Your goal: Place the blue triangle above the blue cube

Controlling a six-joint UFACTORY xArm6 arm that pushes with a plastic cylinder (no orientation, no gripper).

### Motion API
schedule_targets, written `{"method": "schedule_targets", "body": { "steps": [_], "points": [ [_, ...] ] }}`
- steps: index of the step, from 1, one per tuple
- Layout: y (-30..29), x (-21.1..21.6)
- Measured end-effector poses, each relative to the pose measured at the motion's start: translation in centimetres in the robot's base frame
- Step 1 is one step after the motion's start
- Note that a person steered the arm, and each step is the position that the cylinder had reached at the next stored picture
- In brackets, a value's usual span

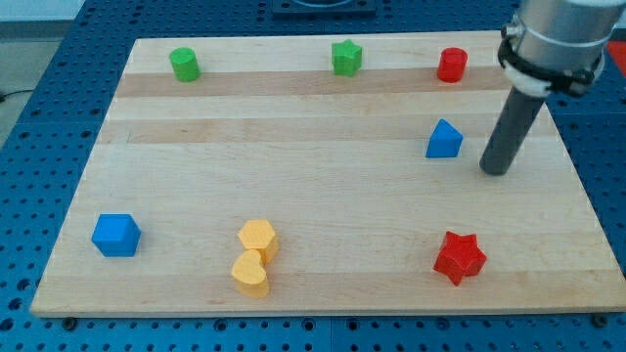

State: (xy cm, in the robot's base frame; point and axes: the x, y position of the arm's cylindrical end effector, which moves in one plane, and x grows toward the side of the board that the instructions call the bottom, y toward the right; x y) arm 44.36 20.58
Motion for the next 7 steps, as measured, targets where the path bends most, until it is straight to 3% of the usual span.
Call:
{"method": "schedule_targets", "body": {
  "steps": [1, 2, 3, 5, 6, 7],
  "points": [
    [3.0, -1.4],
    [-3.7, -1.6],
    [-4.3, -2.2],
    [-11.7, -4.4],
    [-18.1, -5.7],
    [-23.4, -1.5]
  ]
}}
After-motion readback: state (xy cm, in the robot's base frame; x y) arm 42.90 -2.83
